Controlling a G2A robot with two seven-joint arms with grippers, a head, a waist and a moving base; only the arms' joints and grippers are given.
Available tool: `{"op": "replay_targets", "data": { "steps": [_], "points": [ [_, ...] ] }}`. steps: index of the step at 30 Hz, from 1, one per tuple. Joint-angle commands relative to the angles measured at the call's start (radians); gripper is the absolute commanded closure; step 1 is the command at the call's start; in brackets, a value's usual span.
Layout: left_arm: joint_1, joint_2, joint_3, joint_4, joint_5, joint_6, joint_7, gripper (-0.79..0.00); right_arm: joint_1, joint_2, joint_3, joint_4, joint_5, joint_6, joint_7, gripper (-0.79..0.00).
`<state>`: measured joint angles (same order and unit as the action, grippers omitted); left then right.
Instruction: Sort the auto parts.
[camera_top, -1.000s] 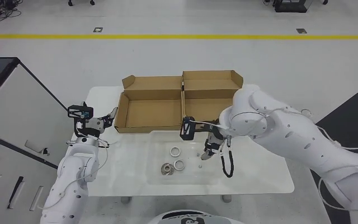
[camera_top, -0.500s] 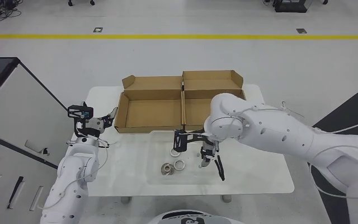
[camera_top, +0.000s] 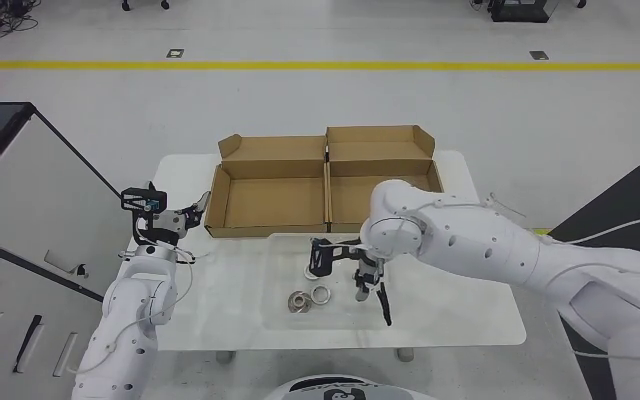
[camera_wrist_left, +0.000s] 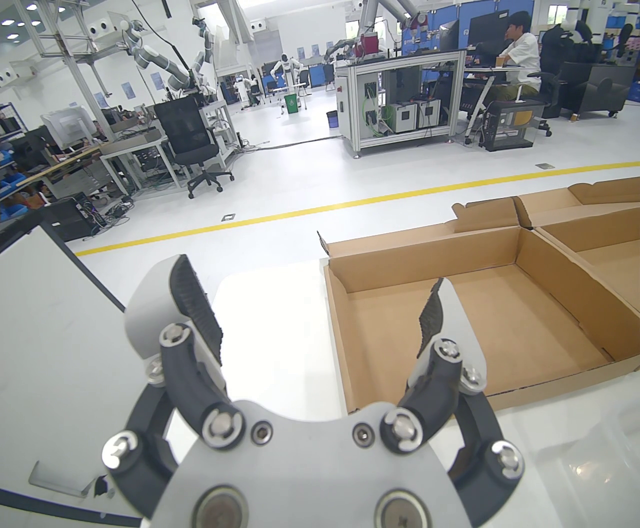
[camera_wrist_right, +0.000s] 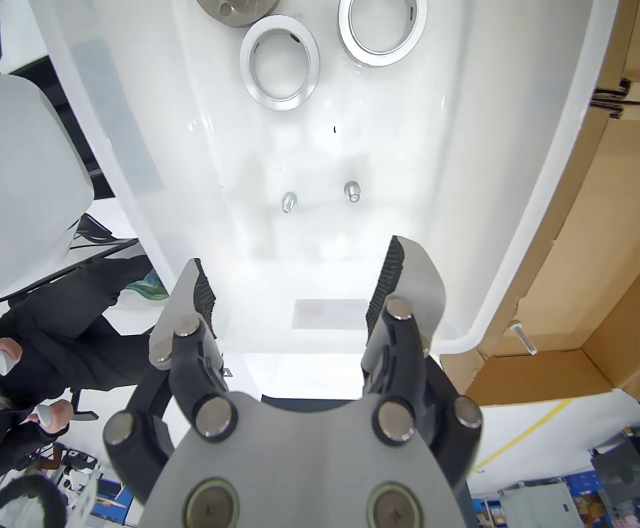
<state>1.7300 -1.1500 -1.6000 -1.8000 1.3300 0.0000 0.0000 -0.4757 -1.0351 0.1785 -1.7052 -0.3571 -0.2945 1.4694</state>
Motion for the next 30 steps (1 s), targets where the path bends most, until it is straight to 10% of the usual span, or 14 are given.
{"op": "replay_targets", "data": {
  "steps": [1,7,30],
  "points": [
    [0.0,0.0,0.0,0.0,0.0,0.0,0.0,-0.785,-0.008,-0.003,-0.002,0.008,-0.003,-0.002,-0.003,-0.517],
    [0.0,0.0,0.0,0.0,0.0,0.0,0.0,-0.785,-0.028,-0.016,-0.008,0.028,-0.02,-0.007,0.0,-0.382],
    [0.0,0.0,0.0,0.0,0.0,0.0,0.0,-0.785,-0.106,-0.071,-0.008,0.076,-0.089,-0.017,0.039,-0.345]
  ]
}}
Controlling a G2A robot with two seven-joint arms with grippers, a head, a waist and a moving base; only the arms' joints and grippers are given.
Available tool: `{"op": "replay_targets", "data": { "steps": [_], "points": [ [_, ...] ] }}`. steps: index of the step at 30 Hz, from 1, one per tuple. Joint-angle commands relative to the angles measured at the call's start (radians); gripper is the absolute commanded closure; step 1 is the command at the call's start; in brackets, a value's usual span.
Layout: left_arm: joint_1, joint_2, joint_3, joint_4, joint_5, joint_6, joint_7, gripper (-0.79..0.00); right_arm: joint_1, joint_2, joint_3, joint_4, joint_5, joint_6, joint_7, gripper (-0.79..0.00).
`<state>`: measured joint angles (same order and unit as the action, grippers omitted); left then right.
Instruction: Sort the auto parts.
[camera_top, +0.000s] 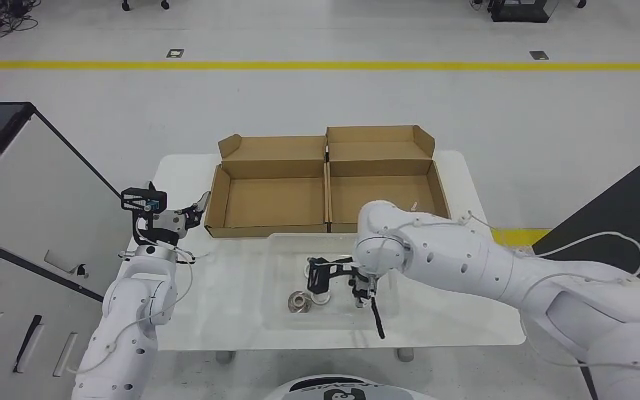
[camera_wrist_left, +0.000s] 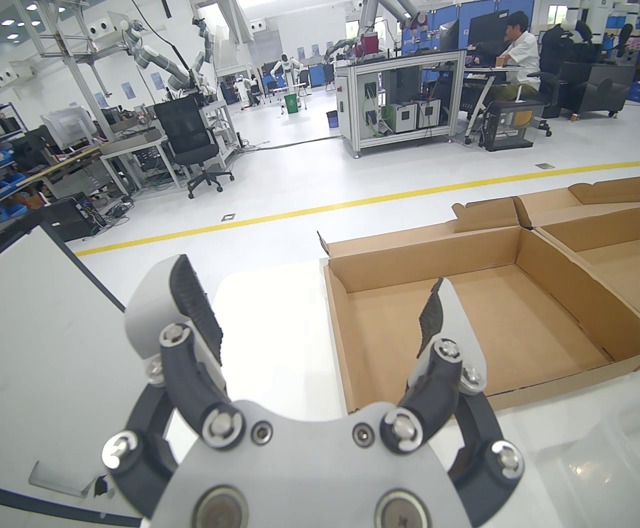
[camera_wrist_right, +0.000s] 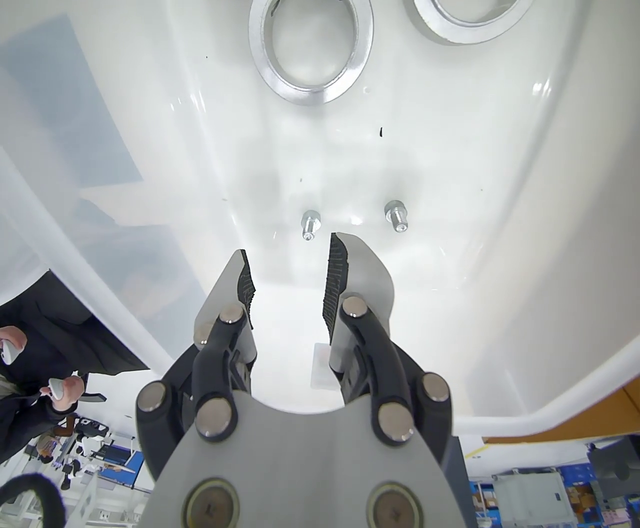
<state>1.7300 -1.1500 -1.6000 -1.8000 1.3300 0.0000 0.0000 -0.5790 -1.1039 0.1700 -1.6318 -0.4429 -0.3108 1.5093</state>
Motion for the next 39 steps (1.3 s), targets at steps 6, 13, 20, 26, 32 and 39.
{"op": "replay_targets", "data": {
  "steps": [6,13,20,26,32,39],
  "points": [
    [0.0,0.0,0.0,0.0,0.0,0.0,0.0,-0.785,-0.015,-0.017,0.0,0.022,-0.021,-0.002,-0.002,-0.339],
    [0.0,0.0,0.0,0.0,0.0,0.0,0.0,-0.785,-0.024,-0.03,0.0,0.044,-0.038,-0.001,-0.001,-0.329],
    [0.0,0.0,0.0,0.0,0.0,0.0,0.0,-0.785,-0.032,-0.04,0.0,0.065,-0.053,-0.003,-0.003,-0.326],
    [0.0,0.0,0.0,0.0,0.0,0.0,0.0,-0.785,-0.04,-0.05,0.0,0.075,-0.06,-0.003,-0.003,-0.323],
    [0.0,0.0,0.0,0.0,0.0,0.0,0.0,-0.785,-0.043,-0.057,0.0,0.087,-0.065,0.001,0.001,-0.308],
    [0.0,0.0,0.0,0.0,0.0,0.0,0.0,-0.785,-0.046,-0.062,0.0,0.105,-0.067,0.006,0.006,-0.228]
  ]
}}
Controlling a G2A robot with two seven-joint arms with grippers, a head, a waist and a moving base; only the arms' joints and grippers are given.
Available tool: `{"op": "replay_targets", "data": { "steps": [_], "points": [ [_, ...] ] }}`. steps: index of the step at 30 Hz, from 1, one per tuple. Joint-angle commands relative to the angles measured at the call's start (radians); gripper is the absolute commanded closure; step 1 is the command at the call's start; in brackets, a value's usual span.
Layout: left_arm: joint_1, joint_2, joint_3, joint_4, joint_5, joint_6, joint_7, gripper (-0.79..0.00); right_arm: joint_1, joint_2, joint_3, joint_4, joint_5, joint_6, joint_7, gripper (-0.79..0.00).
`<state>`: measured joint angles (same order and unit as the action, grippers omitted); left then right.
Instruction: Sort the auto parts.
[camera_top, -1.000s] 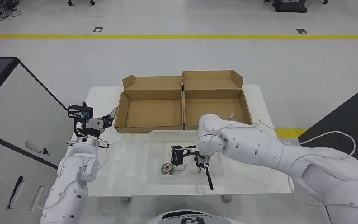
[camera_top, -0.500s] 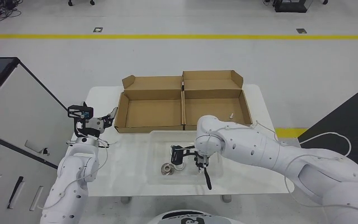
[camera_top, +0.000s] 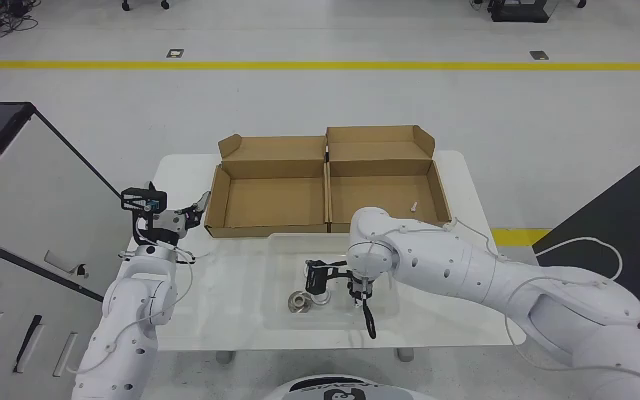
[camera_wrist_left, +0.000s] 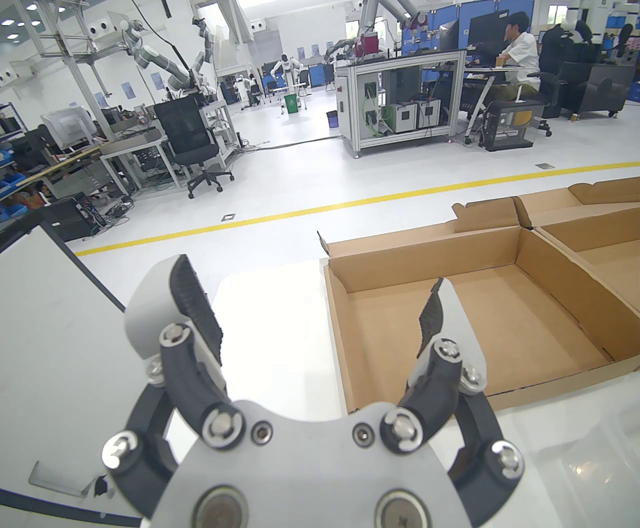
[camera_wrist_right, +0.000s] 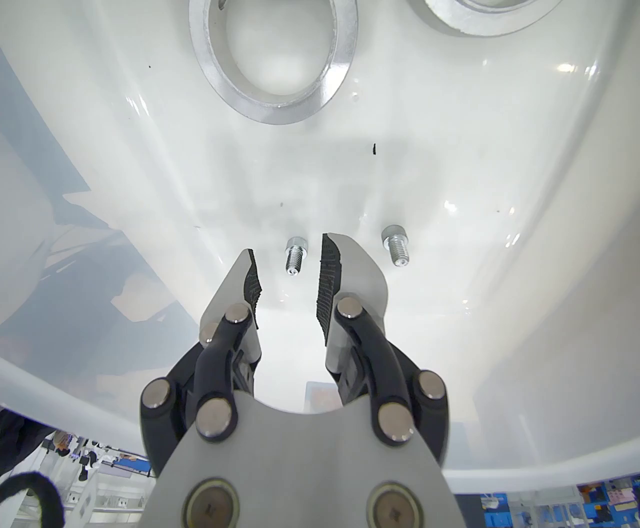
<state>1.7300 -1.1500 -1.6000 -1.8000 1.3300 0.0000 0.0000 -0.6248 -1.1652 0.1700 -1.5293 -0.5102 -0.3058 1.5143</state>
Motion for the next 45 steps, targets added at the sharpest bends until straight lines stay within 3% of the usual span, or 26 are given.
{"op": "replay_targets", "data": {
  "steps": [1,2,3,9,16,24,36,40,45],
  "points": [
    [0.0,0.0,0.0,0.0,0.0,0.0,0.0,-0.785,-0.002,-0.001,0.0,0.005,0.001,0.001,0.001,-0.16],
    [0.0,0.0,0.0,0.0,0.0,0.0,0.0,-0.785,-0.002,-0.002,0.0,0.008,0.004,0.002,0.002,-0.04],
    [0.0,0.0,0.0,0.0,0.0,0.0,0.0,-0.785,-0.002,-0.003,0.0,0.01,0.005,0.002,0.002,0.0],
    [0.0,0.0,0.0,0.0,0.0,0.0,0.0,-0.785,0.009,0.002,0.023,-0.001,0.045,0.018,0.018,0.0],
    [0.0,0.0,0.0,0.0,0.0,0.0,0.0,-0.785,0.028,0.037,0.08,-0.113,0.108,0.075,0.022,0.0],
    [0.0,0.0,0.0,0.0,0.0,0.0,0.0,-0.785,0.136,0.082,0.046,-0.257,0.156,0.145,0.022,0.0],
    [0.0,0.0,0.0,0.0,0.0,0.0,0.0,-0.785,0.135,0.086,0.048,-0.245,0.149,0.151,-0.007,0.0],
    [0.0,0.0,0.0,0.0,0.0,0.0,0.0,-0.785,0.126,0.117,0.135,-0.211,0.206,0.172,-0.051,0.0],
    [0.0,0.0,0.0,0.0,0.0,0.0,0.0,-0.785,0.052,0.208,0.332,-0.155,0.347,0.121,-0.118,0.0]
  ]
}}
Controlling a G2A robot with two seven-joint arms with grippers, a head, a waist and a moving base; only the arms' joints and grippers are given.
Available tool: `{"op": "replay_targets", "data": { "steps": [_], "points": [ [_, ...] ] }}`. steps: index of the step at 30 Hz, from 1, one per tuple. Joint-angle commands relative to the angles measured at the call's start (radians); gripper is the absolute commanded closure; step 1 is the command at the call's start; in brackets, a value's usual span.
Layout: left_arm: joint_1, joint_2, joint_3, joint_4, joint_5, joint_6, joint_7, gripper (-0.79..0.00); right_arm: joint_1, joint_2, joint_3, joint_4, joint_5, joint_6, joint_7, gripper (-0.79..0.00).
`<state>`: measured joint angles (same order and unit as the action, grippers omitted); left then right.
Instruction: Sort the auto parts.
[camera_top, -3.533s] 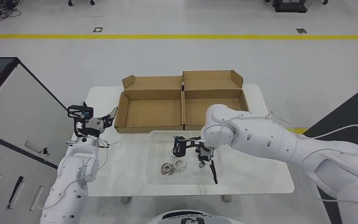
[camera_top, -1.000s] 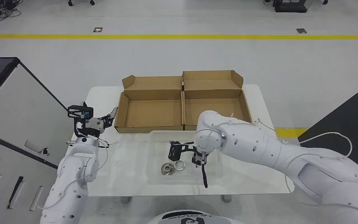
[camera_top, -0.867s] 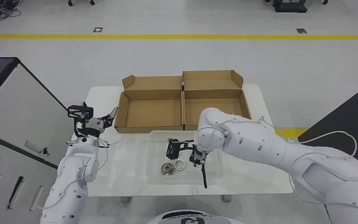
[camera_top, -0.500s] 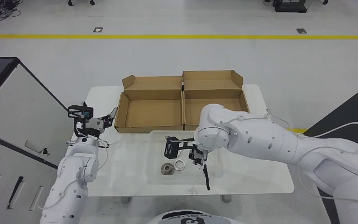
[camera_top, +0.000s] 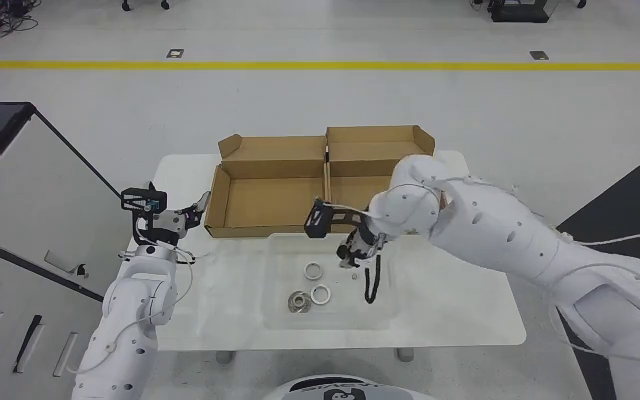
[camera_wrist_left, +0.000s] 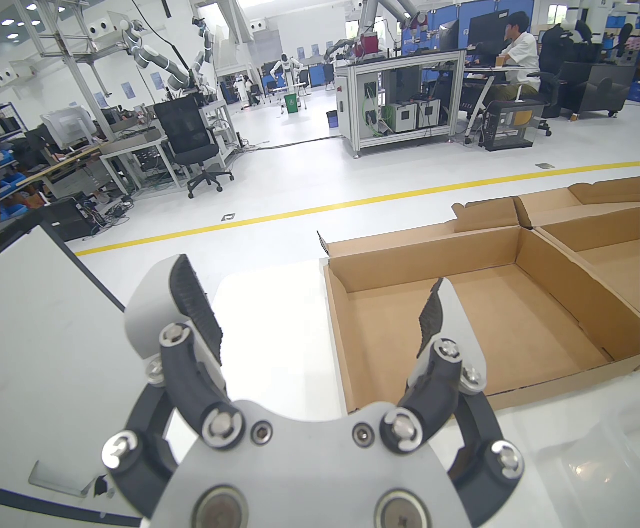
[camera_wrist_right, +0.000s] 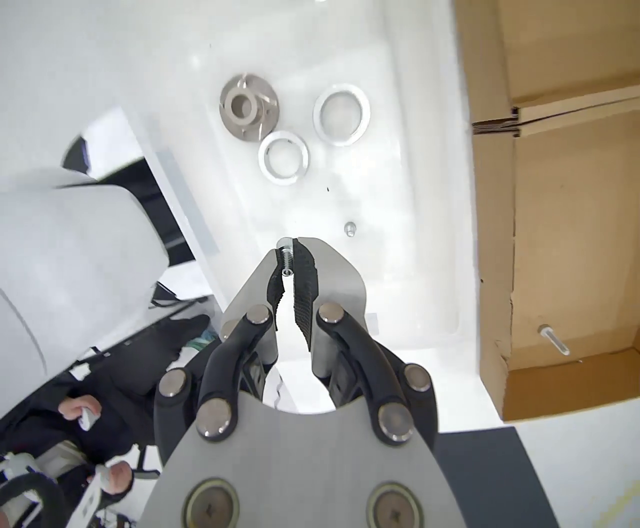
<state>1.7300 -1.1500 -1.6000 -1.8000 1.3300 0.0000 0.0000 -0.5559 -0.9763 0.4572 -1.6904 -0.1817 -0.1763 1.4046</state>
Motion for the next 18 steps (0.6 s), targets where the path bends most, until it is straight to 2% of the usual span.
{"op": "replay_targets", "data": {
  "steps": [1,5,9,15,18],
  "points": [
    [0.0,0.0,0.0,0.0,0.0,0.0,0.0,-0.785,-0.042,0.038,0.085,0.006,0.041,-0.023,-0.017,0.0],
    [0.0,0.0,0.0,0.0,0.0,0.0,0.0,-0.785,-0.162,0.112,0.256,0.02,0.148,-0.097,-0.073,0.0],
    [0.0,0.0,0.0,0.0,0.0,0.0,0.0,-0.785,-0.284,0.155,0.384,0.027,0.312,-0.219,-0.138,0.0],
    [0.0,0.0,0.0,0.0,0.0,0.0,0.0,-0.785,-0.38,0.167,0.45,0.03,0.589,-0.416,-0.176,0.0],
    [0.0,0.0,0.0,0.0,0.0,0.0,0.0,-0.785,-0.382,0.162,0.441,0.008,0.68,-0.45,-0.211,0.0]
  ]
}}
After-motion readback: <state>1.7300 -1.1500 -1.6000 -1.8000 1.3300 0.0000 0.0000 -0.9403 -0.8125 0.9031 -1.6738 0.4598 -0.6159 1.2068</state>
